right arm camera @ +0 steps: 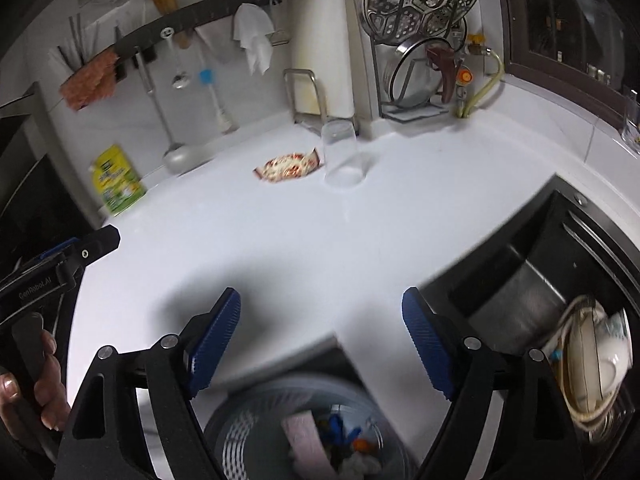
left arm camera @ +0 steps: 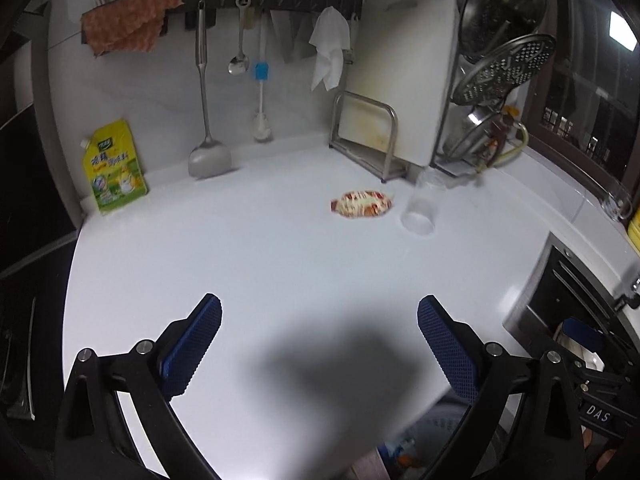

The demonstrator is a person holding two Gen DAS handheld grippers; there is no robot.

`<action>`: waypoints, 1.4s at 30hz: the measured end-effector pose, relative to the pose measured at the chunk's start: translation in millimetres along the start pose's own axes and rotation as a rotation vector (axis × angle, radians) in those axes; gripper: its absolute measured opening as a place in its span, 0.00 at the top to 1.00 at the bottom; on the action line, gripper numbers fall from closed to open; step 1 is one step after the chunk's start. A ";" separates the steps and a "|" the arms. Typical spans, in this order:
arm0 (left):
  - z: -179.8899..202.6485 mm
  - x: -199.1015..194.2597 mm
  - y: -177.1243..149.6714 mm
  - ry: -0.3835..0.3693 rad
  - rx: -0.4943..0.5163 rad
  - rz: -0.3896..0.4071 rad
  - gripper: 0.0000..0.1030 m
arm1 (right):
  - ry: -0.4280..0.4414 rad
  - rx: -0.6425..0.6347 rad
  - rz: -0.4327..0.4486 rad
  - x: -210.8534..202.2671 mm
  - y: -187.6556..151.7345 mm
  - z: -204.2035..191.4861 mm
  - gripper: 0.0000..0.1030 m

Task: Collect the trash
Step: 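Move both tools back toward the candy wrapper and clear cup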

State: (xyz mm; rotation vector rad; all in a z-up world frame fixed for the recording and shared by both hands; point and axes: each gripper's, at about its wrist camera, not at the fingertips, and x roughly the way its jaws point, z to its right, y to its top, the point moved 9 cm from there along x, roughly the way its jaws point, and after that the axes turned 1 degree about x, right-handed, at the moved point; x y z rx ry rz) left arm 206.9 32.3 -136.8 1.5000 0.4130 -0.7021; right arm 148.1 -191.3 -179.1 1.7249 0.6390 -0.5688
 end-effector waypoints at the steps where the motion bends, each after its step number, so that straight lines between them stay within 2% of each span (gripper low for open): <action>1: -0.5 12.7 7.4 -0.001 0.002 0.009 0.06 | 0.003 0.011 0.006 9.2 5.7 0.0 0.23; 11: -3.3 110.6 42.3 -0.034 0.028 0.057 0.06 | -0.086 0.002 0.052 110.8 66.7 1.9 0.20; 22: -11.2 183.2 62.4 -0.031 0.002 0.067 0.06 | -0.130 0.044 0.033 191.2 102.6 12.2 0.20; 31: -11.6 203.3 57.8 -0.048 0.001 0.034 0.06 | -0.188 0.076 0.010 230.4 118.8 19.6 0.20; 42: -8.5 206.4 58.9 -0.071 0.002 0.026 0.06 | -0.219 0.093 -0.005 252.1 132.2 30.3 0.20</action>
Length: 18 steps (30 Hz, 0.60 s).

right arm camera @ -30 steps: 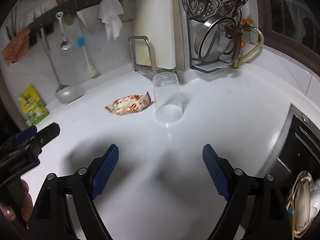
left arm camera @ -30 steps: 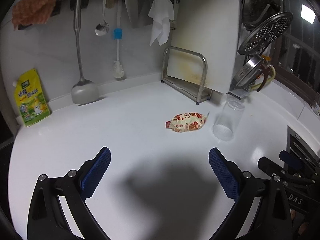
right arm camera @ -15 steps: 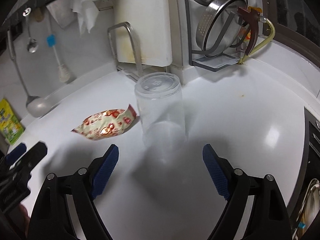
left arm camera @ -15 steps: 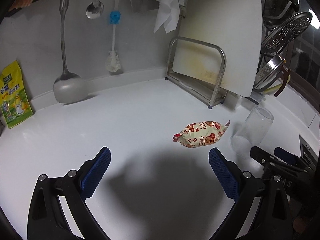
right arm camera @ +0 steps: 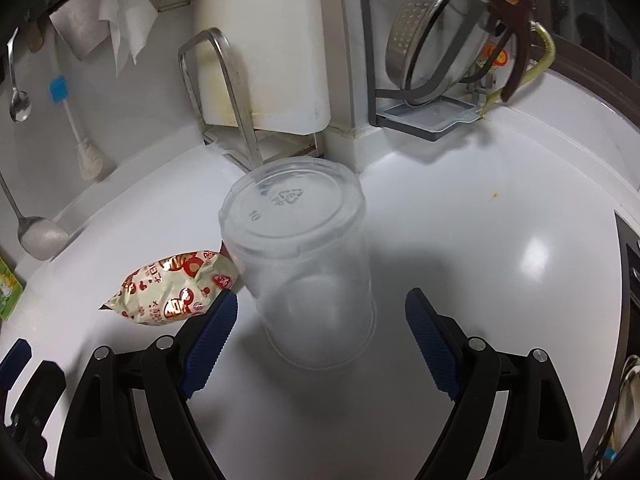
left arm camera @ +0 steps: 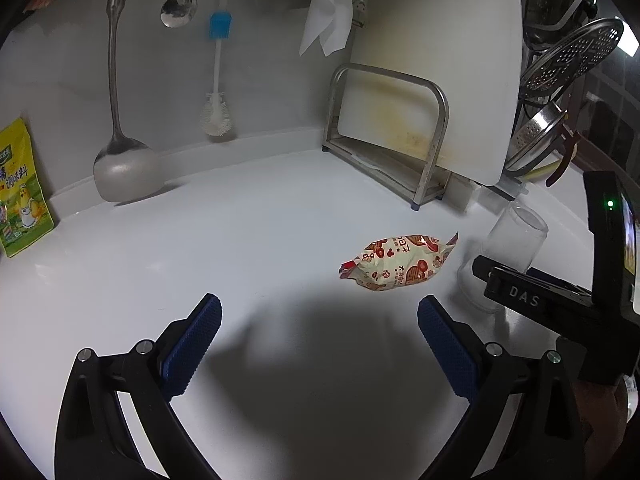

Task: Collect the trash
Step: 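Move both tools back toward the candy wrapper and clear cup, then grasp the clear plastic cup with the right tool and lift it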

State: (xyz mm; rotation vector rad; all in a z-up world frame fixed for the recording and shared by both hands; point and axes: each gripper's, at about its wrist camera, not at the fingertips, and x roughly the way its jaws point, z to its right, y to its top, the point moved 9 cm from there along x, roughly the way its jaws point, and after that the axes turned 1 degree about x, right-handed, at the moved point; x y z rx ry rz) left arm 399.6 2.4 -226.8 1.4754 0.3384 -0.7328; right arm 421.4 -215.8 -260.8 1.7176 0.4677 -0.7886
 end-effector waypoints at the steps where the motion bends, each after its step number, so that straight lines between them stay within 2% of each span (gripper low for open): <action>1: 0.4 0.4 0.0 -0.001 0.001 -0.001 0.06 | -0.002 -0.001 0.007 0.3 1.3 0.3 0.20; 5: 2.8 1.9 0.9 -0.007 0.006 -0.004 0.06 | 0.004 -0.008 0.018 1.3 4.0 -0.1 0.21; 7: 4.4 3.9 1.2 -0.012 0.004 -0.009 0.06 | 0.013 -0.017 0.025 0.0 4.6 -1.8 0.26; 9: 5.7 6.1 1.2 -0.017 0.002 -0.015 0.06 | 0.023 -0.028 0.016 0.3 4.5 -4.2 0.46; 18: 26.3 23.9 10.3 -0.045 0.014 -0.033 0.06 | 0.040 0.004 0.042 -29.1 4.5 18.9 0.48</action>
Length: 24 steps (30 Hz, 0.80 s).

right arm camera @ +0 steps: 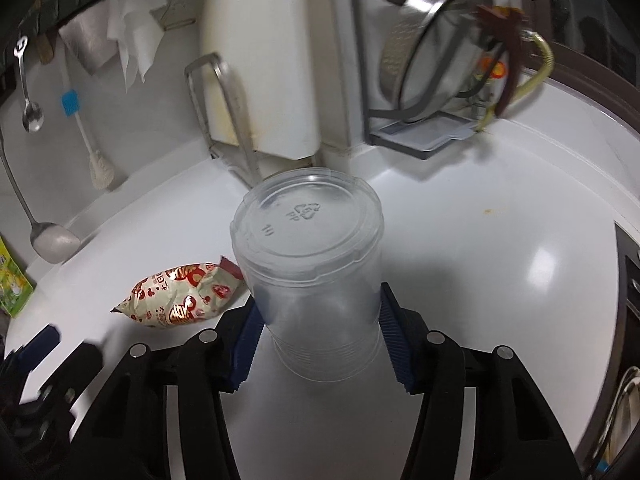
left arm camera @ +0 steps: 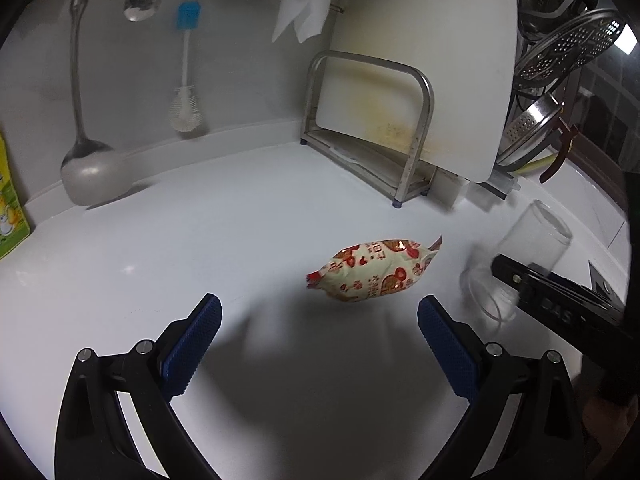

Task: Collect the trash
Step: 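Grasp the clear plastic cup with the right tool and lift it, then grasp the red-and-white candy wrapper with the left tool while the right tool holds the cup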

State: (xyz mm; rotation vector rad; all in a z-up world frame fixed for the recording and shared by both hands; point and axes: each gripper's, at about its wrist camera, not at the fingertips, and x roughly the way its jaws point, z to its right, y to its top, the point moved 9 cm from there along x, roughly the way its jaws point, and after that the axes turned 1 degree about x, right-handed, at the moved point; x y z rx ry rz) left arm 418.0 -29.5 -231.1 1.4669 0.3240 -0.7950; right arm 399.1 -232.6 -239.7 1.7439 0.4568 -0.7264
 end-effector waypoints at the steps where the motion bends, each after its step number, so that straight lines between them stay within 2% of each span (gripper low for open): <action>1: 4.1 4.4 2.2 -0.006 0.008 -0.002 0.06 | 0.000 0.000 -0.001 -4.1 -1.7 3.2 0.48; 12: 22.7 36.7 13.9 -0.111 0.131 -0.054 0.06 | 0.026 0.059 -0.007 -59.6 -26.9 33.8 0.48; 17: 31.1 50.7 11.9 -0.142 0.261 -0.094 0.06 | 0.039 0.100 -0.008 -83.5 -39.1 37.8 0.48; 21: 37.2 60.3 10.7 -0.181 0.318 -0.128 0.06 | 0.051 0.116 -0.011 -100.0 -48.1 36.2 0.48; 24: 42.4 68.2 10.5 -0.171 0.375 -0.137 0.06 | 0.075 0.139 -0.018 -111.3 -55.1 34.5 0.48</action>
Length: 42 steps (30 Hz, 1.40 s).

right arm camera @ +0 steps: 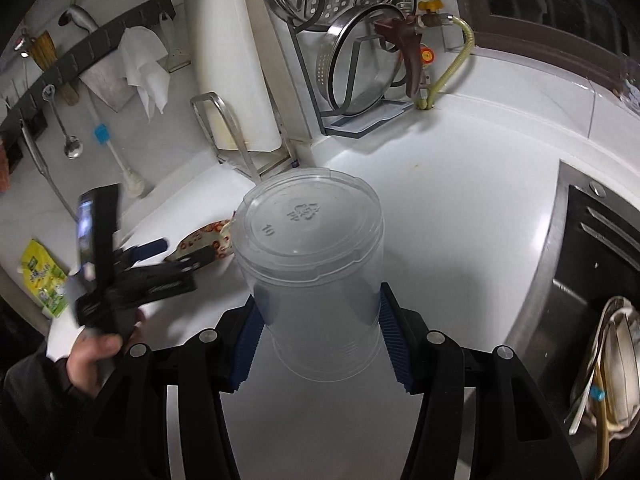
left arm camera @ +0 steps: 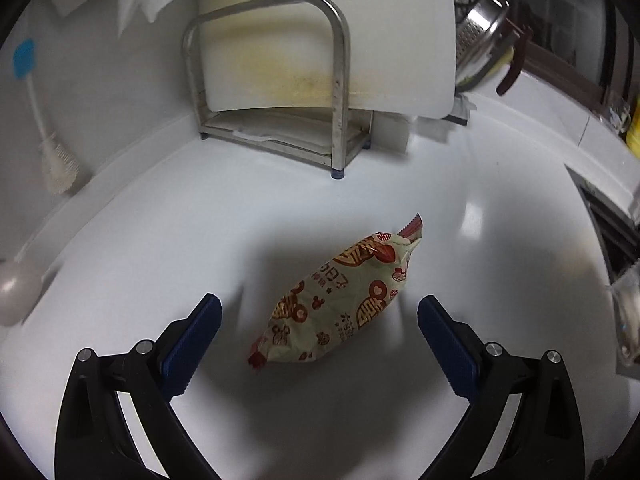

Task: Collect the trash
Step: 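Grasp the red-and-white candy wrapper with the left tool while the right tool holds the cup, then carry the wrapper and cup over the grey bin with both tools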

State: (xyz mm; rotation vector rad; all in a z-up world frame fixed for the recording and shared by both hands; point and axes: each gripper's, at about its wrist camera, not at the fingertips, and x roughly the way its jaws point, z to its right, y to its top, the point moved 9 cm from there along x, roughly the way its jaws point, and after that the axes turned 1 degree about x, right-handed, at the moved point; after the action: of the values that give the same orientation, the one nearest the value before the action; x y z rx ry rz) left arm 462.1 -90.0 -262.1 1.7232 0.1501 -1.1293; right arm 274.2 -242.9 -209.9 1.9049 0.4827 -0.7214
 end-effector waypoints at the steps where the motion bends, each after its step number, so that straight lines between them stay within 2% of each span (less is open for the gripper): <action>1: 1.3 2.4 0.8 0.009 0.019 -0.004 0.06 | 0.005 0.013 -0.004 -3.4 -2.9 0.4 0.48; 6: 16.1 15.7 4.3 -0.006 0.096 -0.048 0.06 | 0.014 0.045 -0.006 -17.1 -12.1 2.0 0.48; 9: 25.0 18.8 6.7 -0.015 0.132 -0.062 0.10 | 0.017 0.052 -0.009 -22.0 -14.6 1.9 0.48; 10: 27.9 19.5 7.1 -0.023 0.138 -0.066 0.22 | 0.019 0.057 -0.009 -23.8 -15.5 2.4 0.48; 12: 32.1 20.1 7.2 -0.049 0.132 -0.077 0.35 | 0.016 0.060 -0.012 -26.5 -17.6 3.7 0.48; 13: 33.5 19.5 7.1 -0.064 0.121 -0.082 0.46 | 0.016 0.061 -0.013 -28.2 -18.8 4.2 0.48; 15: 35.6 17.2 5.3 -0.095 0.082 -0.094 0.60 | 0.015 0.064 -0.015 -32.1 -21.9 5.7 0.48; 17: 35.5 11.3 1.5 -0.081 0.049 -0.096 0.67 | 0.009 0.063 -0.021 -36.1 -25.9 7.3 0.48; 23: 42.6 -31.0 -8.2 -0.030 -0.005 -0.054 0.70 | 0.010 0.051 -0.052 -52.3 -40.2 9.0 0.48; 27: 49.0 -73.3 -14.8 0.035 -0.038 -0.029 0.73 | 0.025 0.029 -0.065 -71.4 -47.0 4.3 0.48; 35: 75.4 -174.4 -32.2 0.112 -0.124 0.029 0.73 | 0.078 -0.054 -0.097 -116.1 -58.1 0.4 0.48; 40: 83.3 -223.2 -50.1 0.192 -0.182 0.035 0.73 | 0.121 -0.111 -0.117 -143.7 -69.2 4.2 0.48; 42: 89.7 -240.2 -60.3 0.201 -0.206 0.031 0.73 | 0.144 -0.135 -0.131 -155.5 -76.8 6.9 0.48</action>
State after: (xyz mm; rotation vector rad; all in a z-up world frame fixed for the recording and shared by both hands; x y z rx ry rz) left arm 240.7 -38.8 -129.0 1.6446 0.3507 -0.8843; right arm 109.8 -219.5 -159.3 1.8181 0.7344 -0.6220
